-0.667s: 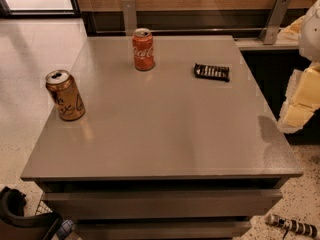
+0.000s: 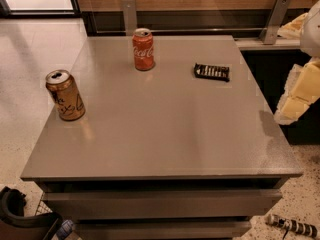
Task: Move rxbar chocolate near orange can
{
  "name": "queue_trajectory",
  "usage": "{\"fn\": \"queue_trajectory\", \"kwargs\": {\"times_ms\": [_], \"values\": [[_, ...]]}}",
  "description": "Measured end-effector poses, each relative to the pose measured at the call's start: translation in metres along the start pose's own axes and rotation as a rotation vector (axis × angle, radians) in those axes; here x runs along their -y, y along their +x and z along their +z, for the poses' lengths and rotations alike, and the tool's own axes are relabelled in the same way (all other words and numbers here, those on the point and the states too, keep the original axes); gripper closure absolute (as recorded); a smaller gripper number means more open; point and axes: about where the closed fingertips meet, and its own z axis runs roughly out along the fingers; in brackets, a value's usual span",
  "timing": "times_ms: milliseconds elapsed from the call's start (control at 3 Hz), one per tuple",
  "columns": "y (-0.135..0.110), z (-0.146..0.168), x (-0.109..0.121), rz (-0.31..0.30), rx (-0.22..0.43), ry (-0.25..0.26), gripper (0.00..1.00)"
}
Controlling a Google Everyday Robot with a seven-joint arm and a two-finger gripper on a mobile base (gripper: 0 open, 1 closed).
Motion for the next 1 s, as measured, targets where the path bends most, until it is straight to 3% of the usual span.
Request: {"fn": "queue_trajectory", "kwargs": {"times_ms": [333, 667, 1000], "values": [[0.016, 0.016, 0.063, 0.057, 0.215, 0.058, 0.0], [0.015, 0.043, 0.125, 0.121, 0.484, 0.035, 0.0], [0.012, 0.067, 0.157, 0.156, 0.621, -0.009, 0.0]]}}
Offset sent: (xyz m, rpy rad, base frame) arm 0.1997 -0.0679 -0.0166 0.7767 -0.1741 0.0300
